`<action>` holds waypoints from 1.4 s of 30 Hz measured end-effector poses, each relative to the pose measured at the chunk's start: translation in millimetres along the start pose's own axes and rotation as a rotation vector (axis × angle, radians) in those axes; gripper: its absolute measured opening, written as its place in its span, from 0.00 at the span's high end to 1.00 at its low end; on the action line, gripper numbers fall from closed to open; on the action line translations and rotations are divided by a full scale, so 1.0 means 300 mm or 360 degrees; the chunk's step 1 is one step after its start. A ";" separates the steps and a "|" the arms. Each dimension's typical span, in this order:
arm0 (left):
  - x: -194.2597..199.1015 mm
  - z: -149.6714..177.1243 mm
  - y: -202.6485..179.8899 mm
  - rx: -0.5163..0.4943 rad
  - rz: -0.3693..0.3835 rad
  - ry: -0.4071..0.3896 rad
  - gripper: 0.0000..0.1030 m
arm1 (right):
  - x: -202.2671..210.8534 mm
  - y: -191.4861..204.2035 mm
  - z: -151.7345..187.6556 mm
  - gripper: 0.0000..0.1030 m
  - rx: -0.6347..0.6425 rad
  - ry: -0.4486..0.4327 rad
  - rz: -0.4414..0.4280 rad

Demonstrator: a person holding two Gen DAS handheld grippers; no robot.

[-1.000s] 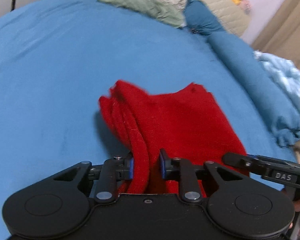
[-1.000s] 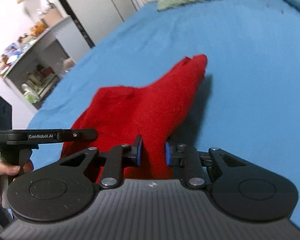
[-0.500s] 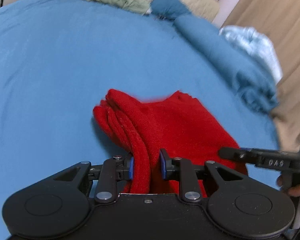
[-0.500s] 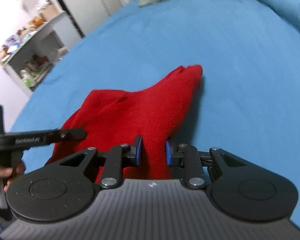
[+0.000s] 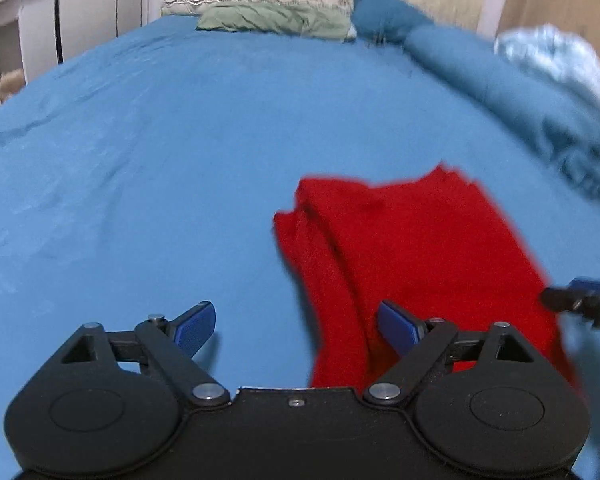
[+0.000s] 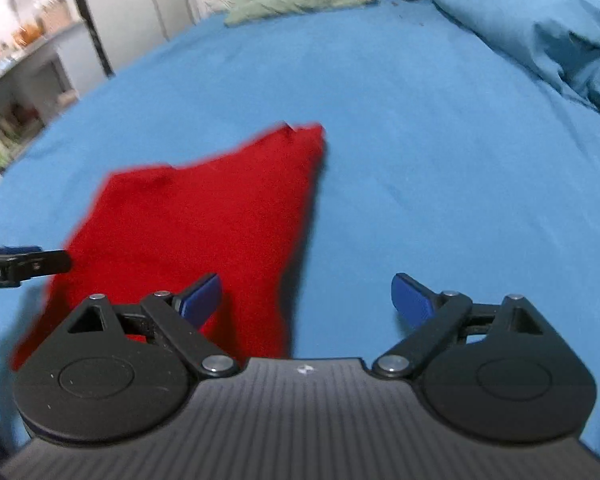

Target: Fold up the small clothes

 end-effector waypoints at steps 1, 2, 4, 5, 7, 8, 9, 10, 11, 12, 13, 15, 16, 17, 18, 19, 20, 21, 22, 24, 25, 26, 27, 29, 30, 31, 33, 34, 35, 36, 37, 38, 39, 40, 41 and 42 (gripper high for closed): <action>-0.017 0.012 -0.003 -0.0023 -0.0021 0.0011 0.11 | -0.015 0.000 0.009 0.00 -0.0007 0.0014 0.0009; -0.035 0.021 -0.003 -0.0022 -0.0036 0.0029 0.11 | -0.029 -0.001 0.022 0.00 -0.0018 0.0026 0.0014; -0.060 0.022 0.000 0.0039 -0.0032 0.0057 0.11 | -0.052 -0.005 0.045 0.00 -0.0036 0.0050 0.0021; -0.062 0.023 0.004 0.0047 -0.0033 0.0061 0.11 | -0.053 -0.006 0.047 0.00 -0.0054 0.0052 0.0021; -0.057 0.020 0.004 0.0038 -0.0044 0.0060 0.11 | -0.040 -0.015 0.052 0.00 -0.0057 0.0050 0.0024; -0.045 0.016 -0.001 0.0039 -0.0052 0.0059 0.13 | -0.028 -0.011 0.046 0.00 -0.0044 0.0042 0.0032; -0.025 0.008 -0.004 0.0040 -0.0058 0.0054 0.15 | -0.011 0.000 0.039 0.00 -0.0029 0.0031 0.0042; 0.007 0.009 -0.015 0.0038 -0.0066 0.0036 0.15 | 0.006 0.008 0.027 0.00 -0.0012 0.0014 0.0048; 0.049 -0.003 -0.025 0.0031 -0.0061 -0.0002 0.15 | 0.043 0.018 0.015 0.00 0.0008 -0.0014 0.0050; 0.098 -0.012 -0.032 0.0022 -0.0055 -0.0043 0.15 | 0.087 0.030 0.002 0.00 0.0027 -0.0050 0.0046; 0.137 -0.021 -0.040 0.0016 -0.0060 -0.0075 0.14 | 0.133 0.040 -0.009 0.00 0.0042 -0.0076 0.0045; 0.232 -0.048 -0.062 0.0000 -0.0082 -0.0117 0.14 | 0.232 0.066 -0.038 0.00 0.0067 -0.0110 0.0067; 0.284 -0.058 -0.074 -0.0012 -0.0092 -0.0135 0.14 | 0.287 0.081 -0.050 0.00 0.0076 -0.0115 0.0079; 0.343 -0.065 -0.087 -0.0026 -0.0104 -0.0156 0.12 | 0.333 0.095 -0.061 0.00 0.0084 -0.0115 0.0084; 0.392 -0.072 -0.097 -0.0041 -0.0110 -0.0177 0.09 | 0.386 0.111 -0.070 0.00 0.0090 -0.0119 0.0088; 0.445 -0.071 -0.105 -0.0058 -0.0119 -0.0205 0.03 | 0.436 0.127 -0.076 0.00 0.0095 -0.0128 0.0089; 0.504 -0.068 -0.114 -0.0071 -0.0137 -0.0235 0.00 | 0.492 0.145 -0.078 0.00 0.0105 -0.0141 0.0091; 0.552 -0.059 -0.119 -0.0086 -0.0150 -0.0263 0.00 | 0.548 0.165 -0.076 0.00 0.0118 -0.0158 0.0100; 0.599 -0.049 -0.127 -0.0103 -0.0170 -0.0284 0.00 | 0.600 0.184 -0.071 0.00 0.0130 -0.0176 0.0116; 0.673 -0.023 -0.128 -0.0117 -0.0224 -0.0304 0.00 | 0.681 0.214 -0.058 0.00 0.0141 -0.0173 0.0161; 0.704 -0.006 -0.126 -0.0106 -0.0241 -0.0305 0.00 | 0.719 0.229 -0.045 0.00 0.0132 -0.0156 0.0178; 0.735 0.014 -0.122 -0.0087 -0.0241 -0.0296 0.00 | 0.753 0.240 -0.030 0.00 0.0112 -0.0133 0.0182; 0.756 0.031 -0.121 -0.0060 -0.0229 -0.0278 0.00 | 0.776 0.249 -0.017 0.00 0.0092 -0.0106 0.0178; 0.799 0.081 -0.111 0.0008 -0.0161 -0.0233 0.00 | 0.818 0.266 0.016 0.00 0.0063 -0.0060 0.0176; 0.815 0.102 -0.109 0.0031 -0.0130 -0.0217 0.00 | 0.835 0.274 0.035 0.00 0.0056 -0.0041 0.0189; 0.829 0.129 -0.109 0.0046 -0.0109 -0.0204 0.00 | 0.851 0.284 0.056 0.00 0.0045 -0.0022 0.0211; 0.852 0.164 -0.120 0.0038 -0.0112 -0.0188 0.00 | 0.865 0.291 0.090 0.00 0.0018 0.0005 0.0217; 0.858 0.184 -0.126 0.0020 -0.0123 -0.0189 0.00 | 0.873 0.292 0.108 0.00 0.0002 0.0019 0.0207; 0.869 0.200 -0.132 0.0000 -0.0130 -0.0192 0.00 | 0.879 0.292 0.126 0.00 -0.0018 0.0037 0.0193; 0.874 0.216 -0.140 -0.0027 -0.0141 -0.0192 0.00 | 0.880 0.291 0.141 0.00 -0.0029 0.0047 0.0189; 0.872 0.231 -0.147 -0.0050 -0.0157 -0.0187 0.00 | 0.881 0.291 0.155 0.00 -0.0027 0.0059 0.0191; 0.873 0.244 -0.154 -0.0068 -0.0169 -0.0181 0.00 | 0.881 0.293 0.168 0.00 -0.0019 0.0073 0.0204; 0.874 0.258 -0.159 -0.0084 -0.0177 -0.0173 0.00 | 0.879 0.294 0.181 0.00 -0.0013 0.0085 0.0224; 0.875 0.271 -0.164 -0.0098 -0.0181 -0.0168 0.00 | 0.879 0.294 0.193 0.00 -0.0010 0.0093 0.0234; 0.873 0.282 -0.169 -0.0113 -0.0183 -0.0164 0.00 | 0.881 0.295 0.209 0.00 -0.0017 0.0101 0.0233; 0.871 0.293 -0.175 -0.0132 -0.0187 -0.0162 0.00 | 0.881 0.295 0.220 0.00 -0.0026 0.0107 0.0224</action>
Point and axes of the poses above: each gripper's, at about its wrist camera, not at the fingertips, and x roughly against the way its jaws point, y to its left, z to its underside, the point moved 1 cm from there along -x, roughly the way its jaws point, and after that the axes turned 8 degrees about x, right-handed, at the moved point
